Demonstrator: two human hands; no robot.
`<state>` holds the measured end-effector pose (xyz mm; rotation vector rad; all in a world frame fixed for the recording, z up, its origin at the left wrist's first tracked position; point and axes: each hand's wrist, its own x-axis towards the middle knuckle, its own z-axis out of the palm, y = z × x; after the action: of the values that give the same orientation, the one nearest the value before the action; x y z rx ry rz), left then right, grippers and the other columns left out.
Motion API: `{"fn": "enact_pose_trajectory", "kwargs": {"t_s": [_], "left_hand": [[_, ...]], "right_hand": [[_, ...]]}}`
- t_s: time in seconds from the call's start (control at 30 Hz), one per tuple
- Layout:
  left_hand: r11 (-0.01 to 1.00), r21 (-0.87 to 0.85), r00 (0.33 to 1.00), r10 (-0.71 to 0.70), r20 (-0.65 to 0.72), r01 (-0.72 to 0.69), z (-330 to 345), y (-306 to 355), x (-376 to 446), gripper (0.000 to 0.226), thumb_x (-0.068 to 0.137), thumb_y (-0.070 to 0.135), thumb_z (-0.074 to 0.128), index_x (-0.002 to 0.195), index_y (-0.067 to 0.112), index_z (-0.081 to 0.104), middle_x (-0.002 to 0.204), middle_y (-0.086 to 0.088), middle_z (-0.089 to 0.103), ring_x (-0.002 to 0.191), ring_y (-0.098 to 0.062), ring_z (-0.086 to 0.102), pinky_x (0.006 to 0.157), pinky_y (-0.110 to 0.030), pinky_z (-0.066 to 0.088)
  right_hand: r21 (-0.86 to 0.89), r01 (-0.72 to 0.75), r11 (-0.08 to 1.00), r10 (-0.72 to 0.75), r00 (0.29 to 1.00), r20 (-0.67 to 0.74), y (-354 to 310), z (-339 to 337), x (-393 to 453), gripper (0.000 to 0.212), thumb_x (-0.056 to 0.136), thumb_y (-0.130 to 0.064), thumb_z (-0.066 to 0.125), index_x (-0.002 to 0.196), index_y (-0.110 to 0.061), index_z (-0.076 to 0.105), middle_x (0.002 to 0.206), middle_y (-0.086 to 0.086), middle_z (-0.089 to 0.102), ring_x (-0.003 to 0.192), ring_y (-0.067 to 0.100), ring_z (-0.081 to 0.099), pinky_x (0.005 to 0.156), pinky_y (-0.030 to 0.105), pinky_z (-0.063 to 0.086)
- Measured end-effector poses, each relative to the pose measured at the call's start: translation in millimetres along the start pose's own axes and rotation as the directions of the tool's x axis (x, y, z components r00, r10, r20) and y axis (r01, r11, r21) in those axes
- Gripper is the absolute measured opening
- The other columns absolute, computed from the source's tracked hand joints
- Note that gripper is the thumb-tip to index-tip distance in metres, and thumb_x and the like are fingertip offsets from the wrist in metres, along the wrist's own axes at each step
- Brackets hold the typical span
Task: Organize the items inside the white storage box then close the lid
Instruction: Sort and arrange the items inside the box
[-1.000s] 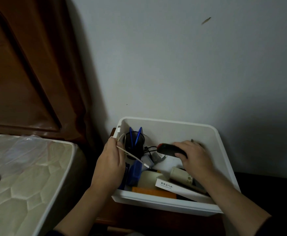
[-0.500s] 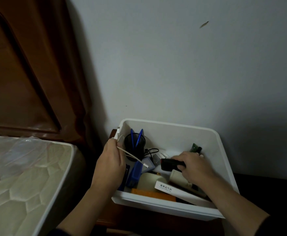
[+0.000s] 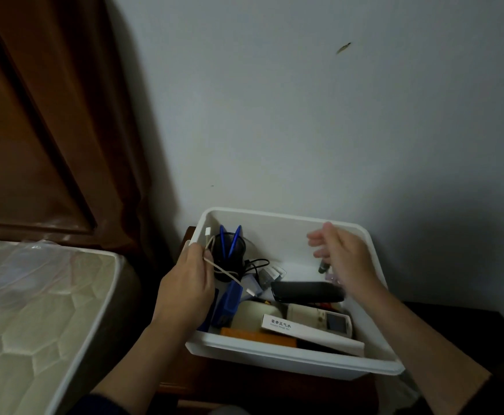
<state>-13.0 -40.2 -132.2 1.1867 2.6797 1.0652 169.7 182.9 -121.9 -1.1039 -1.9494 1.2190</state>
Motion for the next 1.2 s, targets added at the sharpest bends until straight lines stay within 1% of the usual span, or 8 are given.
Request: {"fn": "enact_pose_trajectory", "kwargs": {"t_s": [0.1, 0.23, 0.47, 0.6, 0.77, 0.87, 1.1, 1.2], "left_hand": [[1.0, 0.001, 1.0, 0.012, 0.008, -0.012, -0.4, 1.2, 0.6, 0.019, 0.113, 0.034, 0.037, 0.101, 0.023, 0.049, 0.092, 0.004, 0.051, 0.064, -0.009, 0.055, 0.05, -0.016, 0.035], [0.996, -0.083, 0.999, -0.005, 0.04, 0.009, -1.5, 5.0, 10.0, 0.022, 0.113, 0.034, 0.038, 0.096, 0.026, 0.048, 0.087, 0.006, 0.052, 0.066, -0.01, 0.055, 0.054, -0.018, 0.033], [0.997, -0.081, 0.988, 0.014, 0.154, -0.001, -12.4, 27.7, 53.3, 0.022, 0.109, 0.015, 0.041, 0.09, 0.017, 0.051, 0.092, -0.005, 0.058, 0.082, -0.027, 0.057, 0.069, -0.04, 0.045], [0.951, -0.299, 0.983, -0.023, 0.181, 0.077, -25.3, 28.4, 63.9, 0.026, 0.109, 0.01, 0.045, 0.087, 0.013, 0.058, 0.079, 0.0, 0.063, 0.072, -0.02, 0.058, 0.064, -0.035, 0.041], [0.846, -0.51, 0.957, 0.001, 0.291, 0.155, -39.7, 19.2, 61.5, 0.037, 0.111, 0.014, 0.046, 0.075, 0.012, 0.054, 0.063, 0.007, 0.052, 0.058, -0.013, 0.046, 0.061, -0.034, 0.038], [0.71, -0.676, 0.966, -0.025, 0.257, 0.198, -49.4, 16.3, 61.0, 0.039, 0.112, 0.016, 0.044, 0.075, 0.01, 0.05, 0.058, 0.009, 0.048, 0.051, -0.007, 0.044, 0.05, -0.02, 0.039], [0.593, -0.788, 0.984, -0.044, 0.175, 0.167, -67.6, 25.3, 69.6, 0.04, 0.108, 0.019, 0.037, 0.068, 0.02, 0.034, 0.061, 0.004, 0.026, 0.051, -0.013, 0.021, 0.047, -0.025, 0.021], [0.512, -0.837, 0.981, -0.091, 0.169, 0.192, -79.4, 34.2, 71.4, 0.024, 0.091, 0.025, 0.045, 0.07, 0.021, 0.035, 0.063, 0.004, 0.028, 0.049, -0.011, 0.02, 0.045, -0.023, 0.021]], "right_hand": [[0.249, -0.092, 0.964, 0.079, 0.995, 0.064, -40.3, -24.8, 16.5, 0.037, 0.112, -0.031, 0.045, 0.104, -0.017, 0.078, 0.098, 0.006, 0.079, 0.074, 0.021, 0.076, 0.07, 0.035, 0.061], [0.027, -0.061, 0.998, 0.049, 0.95, 0.309, -66.6, -35.8, 14.0, 0.02, 0.104, -0.018, 0.06, 0.111, -0.028, 0.076, 0.108, -0.005, 0.079, 0.084, 0.02, 0.078, 0.077, 0.034, 0.065], [-0.186, 0.109, 0.977, 0.07, 0.656, 0.751, -56.1, 37.6, -25.8, 0.117, 0.079, -0.029, 0.093, 0.166, -0.034, 0.015, 0.166, -0.014, 0.031, 0.121, 0.005, 0.062, 0.089, 0.015, 0.055], [-0.059, 0.001, 0.998, 0.041, 0.709, 0.704, -55.9, 87.5, -24.4, 0.097, 0.078, -0.041, 0.091, 0.156, -0.039, 0.034, 0.152, -0.006, 0.05, 0.128, 0.022, 0.062, 0.102, 0.047, 0.058], [-0.179, 0.108, 0.978, 0.049, 0.715, 0.698, -47.3, 129.5, -17.0, 0.031, 0.101, -0.052, 0.062, 0.129, -0.041, 0.066, 0.113, -0.014, 0.07, 0.105, 0.012, 0.066, 0.093, 0.036, 0.055], [-0.23, 0.195, 0.953, 0.008, 0.747, 0.665, -43.0, 133.8, -14.4, 0.025, 0.106, -0.044, 0.053, 0.121, -0.036, 0.072, 0.103, -0.017, 0.071, 0.098, 0.008, 0.067, 0.085, 0.033, 0.054], [-0.171, 0.205, 0.964, -0.069, 0.811, 0.581, -54.9, 121.9, -15.7, 0.039, 0.109, -0.046, 0.05, 0.1, -0.018, 0.075, 0.075, -0.01, 0.07, 0.067, 0.007, 0.063, 0.066, 0.036, 0.052], [-0.031, 0.141, 0.989, -0.102, 0.835, 0.541, -68.3, 114.3, -16.5, 0.046, 0.113, -0.038, 0.044, 0.102, -0.001, 0.07, 0.098, 0.019, 0.076, 0.093, 0.037, 0.072, 0.086, 0.053, 0.057]]}}
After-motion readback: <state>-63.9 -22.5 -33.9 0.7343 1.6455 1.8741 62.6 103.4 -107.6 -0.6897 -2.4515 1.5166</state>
